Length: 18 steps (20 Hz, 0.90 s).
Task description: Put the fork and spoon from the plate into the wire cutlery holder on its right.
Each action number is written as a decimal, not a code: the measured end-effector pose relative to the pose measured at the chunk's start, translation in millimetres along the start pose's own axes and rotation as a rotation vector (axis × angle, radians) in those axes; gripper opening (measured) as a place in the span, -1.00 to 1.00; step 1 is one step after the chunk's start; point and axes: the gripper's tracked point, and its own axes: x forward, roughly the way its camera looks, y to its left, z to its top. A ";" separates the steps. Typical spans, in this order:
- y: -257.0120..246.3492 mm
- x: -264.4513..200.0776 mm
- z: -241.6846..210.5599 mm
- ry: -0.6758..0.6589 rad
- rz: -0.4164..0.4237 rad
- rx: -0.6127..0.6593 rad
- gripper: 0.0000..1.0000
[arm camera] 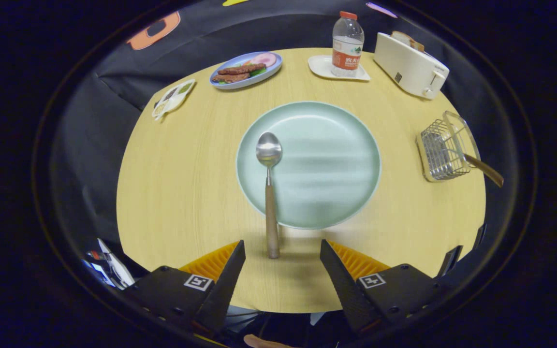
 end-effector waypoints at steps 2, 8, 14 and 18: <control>6.6 6.8 -0.9 -0.004 -0.026 0.016 0.84; 14.6 33.5 4.2 -0.047 -0.053 0.082 0.49; 6.8 45.5 7.3 -0.072 -0.092 0.108 -0.17; 8.4 39.2 5.1 -0.091 -0.077 0.079 -0.84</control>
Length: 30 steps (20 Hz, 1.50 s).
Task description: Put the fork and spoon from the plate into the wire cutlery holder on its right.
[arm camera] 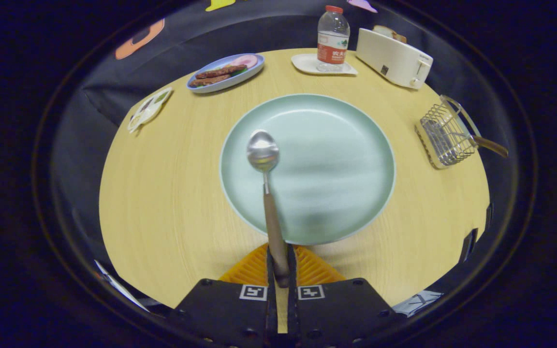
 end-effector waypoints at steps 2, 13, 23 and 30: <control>-5.6 -10.8 2.6 -0.039 -0.008 -0.029 -0.84; -49.5 -77.0 21.7 -0.124 0.043 -0.169 -0.98; -135.3 -146.2 55.2 -0.182 0.038 -0.237 -0.98; -223.4 -165.3 73.8 -0.087 0.016 -0.128 -0.98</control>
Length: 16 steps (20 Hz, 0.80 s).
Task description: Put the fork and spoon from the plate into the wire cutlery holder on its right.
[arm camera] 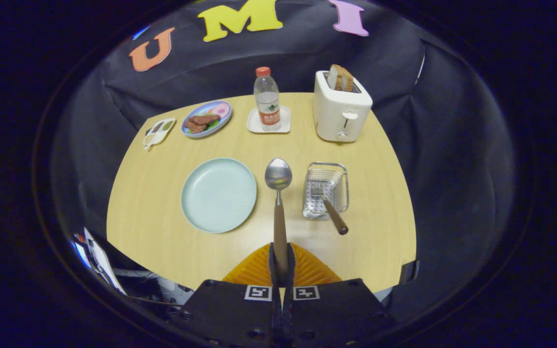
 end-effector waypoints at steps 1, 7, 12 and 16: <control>-7.9 -3.1 0.9 0.022 0.010 0.014 -0.98; -56.6 -6.5 23.6 0.145 -0.006 0.066 -0.98; -59.9 -1.4 35.7 0.276 -0.004 0.040 -0.97; -59.1 12.2 31.5 0.400 -0.031 0.048 -0.98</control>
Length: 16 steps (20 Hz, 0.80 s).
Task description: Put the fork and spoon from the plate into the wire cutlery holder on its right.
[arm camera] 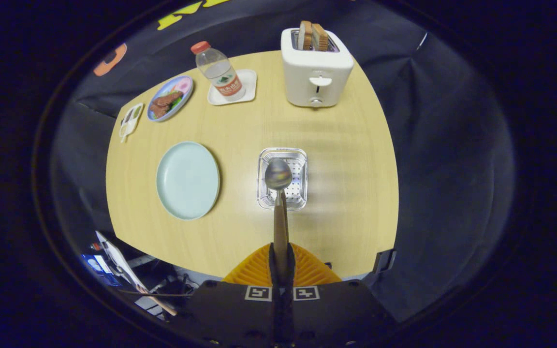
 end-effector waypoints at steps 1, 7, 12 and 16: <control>1.7 3.7 -0.1 0.028 0.001 0.004 -0.98; 3.1 10.4 17.6 0.083 -0.036 0.027 -0.92; 6.3 5.4 31.5 0.044 -0.040 0.052 -0.78; 17.9 -1.7 31.6 -0.018 0.017 0.081 -0.40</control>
